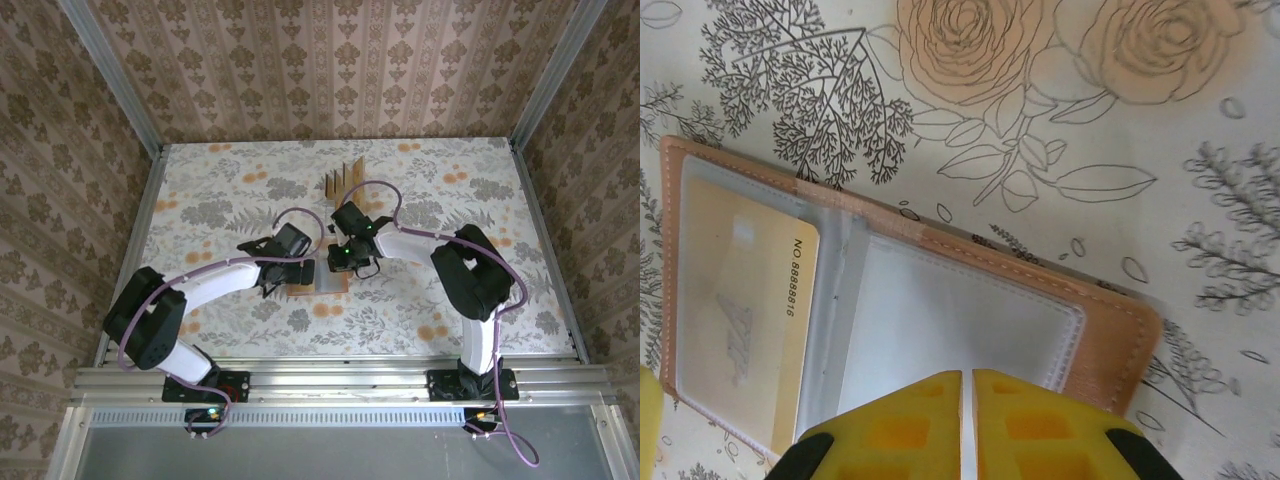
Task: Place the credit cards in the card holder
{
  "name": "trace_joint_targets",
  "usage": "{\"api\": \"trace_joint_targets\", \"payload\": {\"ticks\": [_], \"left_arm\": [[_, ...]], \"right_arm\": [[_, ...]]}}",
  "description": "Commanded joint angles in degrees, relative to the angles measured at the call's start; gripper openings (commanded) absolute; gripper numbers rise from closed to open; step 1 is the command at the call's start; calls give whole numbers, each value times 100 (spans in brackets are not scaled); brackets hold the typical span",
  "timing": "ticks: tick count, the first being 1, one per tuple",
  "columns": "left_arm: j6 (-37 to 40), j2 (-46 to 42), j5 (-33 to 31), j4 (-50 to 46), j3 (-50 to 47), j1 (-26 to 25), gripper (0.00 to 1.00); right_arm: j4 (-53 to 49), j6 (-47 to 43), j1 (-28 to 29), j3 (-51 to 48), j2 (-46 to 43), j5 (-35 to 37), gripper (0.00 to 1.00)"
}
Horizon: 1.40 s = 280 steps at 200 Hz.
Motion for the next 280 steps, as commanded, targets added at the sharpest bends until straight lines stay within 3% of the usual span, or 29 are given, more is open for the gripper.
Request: {"api": "trace_joint_targets", "payload": {"ticks": [1,112,224,280], "left_arm": [[-127,164,60,55,161,-123,100],[-172,225,89,738,-124,-436,100],[-348,551,-83,843,-503,-487,100],[-383,551,-88,872,-548,-488,100]], "right_arm": [[116,100,82,-48,181,-175,13],[201,211,132,-26,277,-245,13],[119,248,97,10,81,-246,13],[267,488,-102,-366,-579,-193,32]]}}
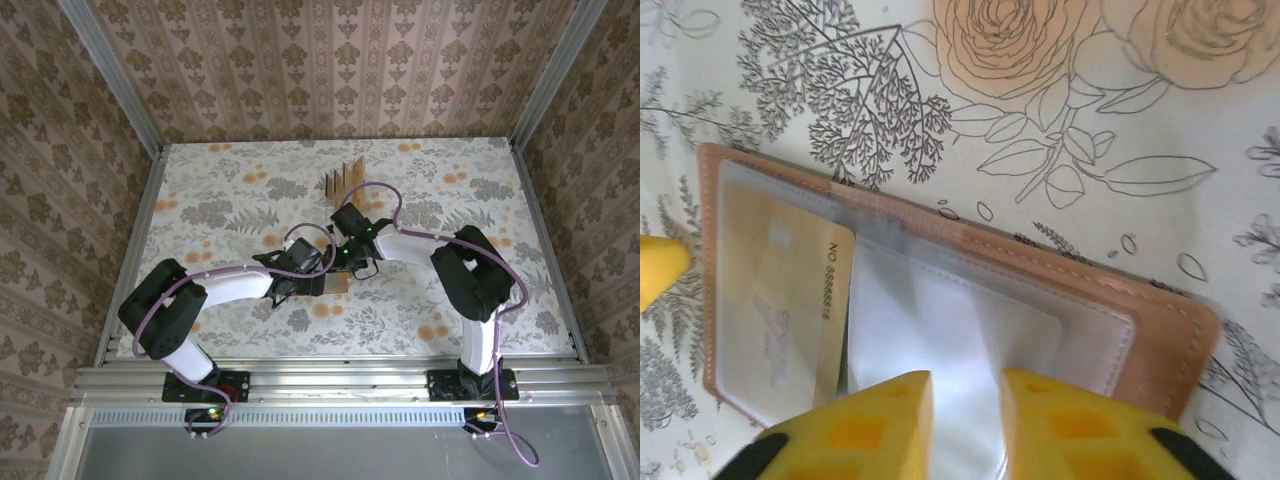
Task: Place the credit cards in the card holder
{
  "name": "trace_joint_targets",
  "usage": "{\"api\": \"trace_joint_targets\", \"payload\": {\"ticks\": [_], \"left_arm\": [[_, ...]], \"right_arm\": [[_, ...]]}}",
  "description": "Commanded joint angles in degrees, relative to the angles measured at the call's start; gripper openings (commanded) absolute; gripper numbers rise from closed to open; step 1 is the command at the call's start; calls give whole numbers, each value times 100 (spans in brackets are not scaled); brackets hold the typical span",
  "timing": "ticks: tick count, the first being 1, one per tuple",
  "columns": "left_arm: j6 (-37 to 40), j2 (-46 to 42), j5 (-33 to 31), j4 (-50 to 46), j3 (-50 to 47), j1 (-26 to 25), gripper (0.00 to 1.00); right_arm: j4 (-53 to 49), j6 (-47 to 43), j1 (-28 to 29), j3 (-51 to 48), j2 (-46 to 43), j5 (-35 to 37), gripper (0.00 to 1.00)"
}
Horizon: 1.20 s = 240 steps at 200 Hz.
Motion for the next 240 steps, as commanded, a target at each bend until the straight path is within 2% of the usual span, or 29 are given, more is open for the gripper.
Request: {"api": "trace_joint_targets", "payload": {"ticks": [1,54,135,166,240], "left_arm": [[-86,79,-106,-107,-118,-42,100],[-77,110,-90,-96,-105,-49,100],[-77,110,-91,-92,-105,-41,100],[-77,122,-87,-79,-105,-47,100],[13,-221,-106,-173,-26,-32,100]], "right_arm": [[28,147,-80,-223,-428,-3,32],[463,427,-91,-557,-323,-230,34],[759,570,-90,-676,48,-390,32],[919,660,-91,-755,71,-481,45],[1241,848,-91,-754,-78,-975,42]]}}
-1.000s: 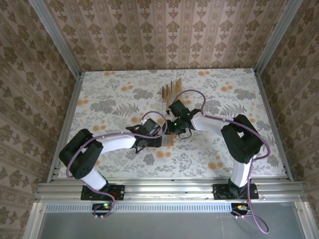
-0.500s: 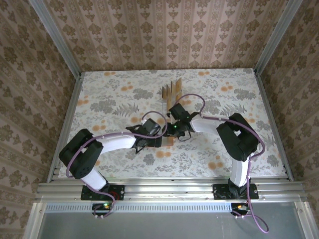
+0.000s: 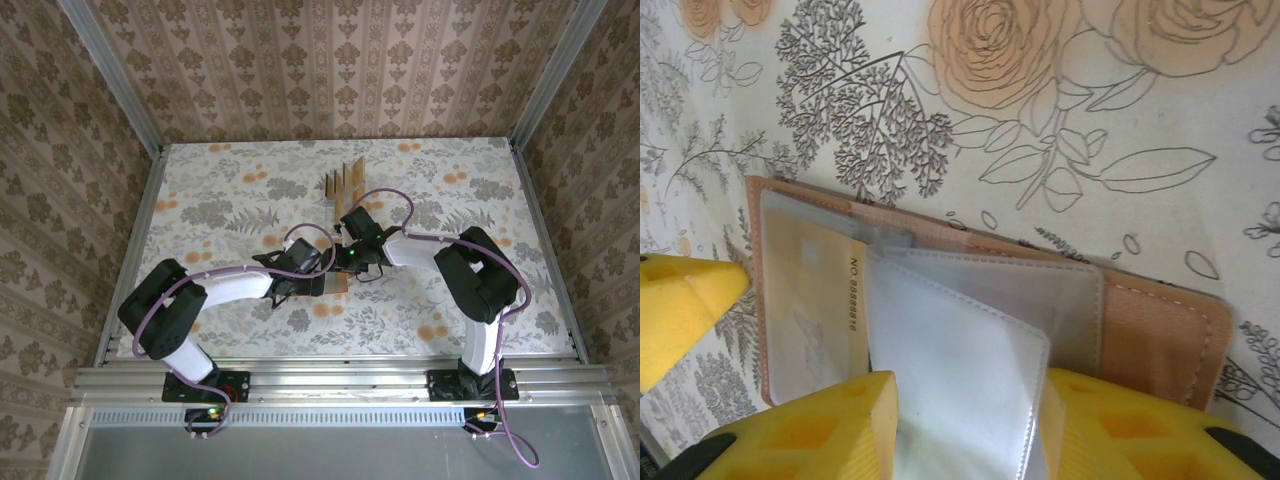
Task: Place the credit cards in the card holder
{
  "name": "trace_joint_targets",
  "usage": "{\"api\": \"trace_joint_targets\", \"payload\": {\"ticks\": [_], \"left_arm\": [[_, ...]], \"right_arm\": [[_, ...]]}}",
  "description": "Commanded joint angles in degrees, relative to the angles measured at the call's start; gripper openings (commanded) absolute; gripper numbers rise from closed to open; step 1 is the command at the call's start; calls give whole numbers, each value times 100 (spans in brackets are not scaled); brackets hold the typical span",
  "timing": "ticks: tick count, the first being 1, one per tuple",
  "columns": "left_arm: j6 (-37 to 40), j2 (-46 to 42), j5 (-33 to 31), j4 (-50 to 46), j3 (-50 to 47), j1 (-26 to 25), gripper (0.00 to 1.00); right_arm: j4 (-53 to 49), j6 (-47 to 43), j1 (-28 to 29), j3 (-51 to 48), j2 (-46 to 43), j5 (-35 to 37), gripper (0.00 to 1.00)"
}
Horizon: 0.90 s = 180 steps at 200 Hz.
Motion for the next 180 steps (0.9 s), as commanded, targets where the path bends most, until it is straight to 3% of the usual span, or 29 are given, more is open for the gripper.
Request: {"api": "trace_joint_targets", "payload": {"ticks": [1,71,119,180], "left_arm": [[16,-221,-104,-177,-10,-32,100],[55,-1286,-235,-388,-217,246,100],[140,-2119,-150,-507,-608,803,100],[220,-2884,124,-464,-1137,1375,100]], "right_arm": [[62,140,46,-77,21,-373,42],[93,388,79,15,-223,-625,42],[-301,368,362,522,-71,-492,60],[-776,415,755,1448,693,-280,63]]}}
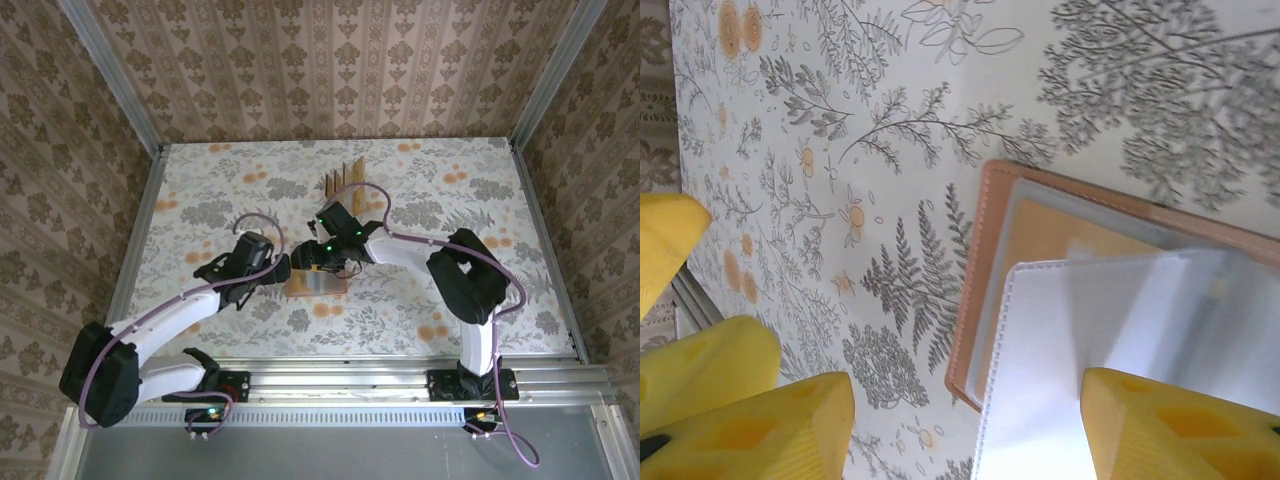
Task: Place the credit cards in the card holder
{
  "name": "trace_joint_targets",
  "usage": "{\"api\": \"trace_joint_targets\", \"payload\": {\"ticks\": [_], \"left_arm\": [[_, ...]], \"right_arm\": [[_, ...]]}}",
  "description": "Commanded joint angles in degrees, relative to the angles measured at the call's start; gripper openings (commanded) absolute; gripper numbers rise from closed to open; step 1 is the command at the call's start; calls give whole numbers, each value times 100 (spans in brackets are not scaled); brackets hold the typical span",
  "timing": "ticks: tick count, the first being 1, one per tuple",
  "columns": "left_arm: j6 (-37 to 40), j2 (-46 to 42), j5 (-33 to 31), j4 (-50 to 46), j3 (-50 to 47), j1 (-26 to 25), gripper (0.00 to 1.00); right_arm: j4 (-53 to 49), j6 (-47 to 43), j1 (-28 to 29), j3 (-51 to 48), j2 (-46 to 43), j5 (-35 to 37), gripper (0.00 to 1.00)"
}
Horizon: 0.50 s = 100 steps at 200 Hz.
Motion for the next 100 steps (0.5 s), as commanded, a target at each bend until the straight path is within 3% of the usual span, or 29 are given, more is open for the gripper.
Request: {"api": "trace_joint_targets", "payload": {"ticks": [1,100], "left_arm": [[131,-252,183,-68,-192,144,100],[229,-387,644,147,-498,550,100]], "right_arm": [[-443,54,114,340,358,143,63],[-627,153,189,602,600,212,63]]}}
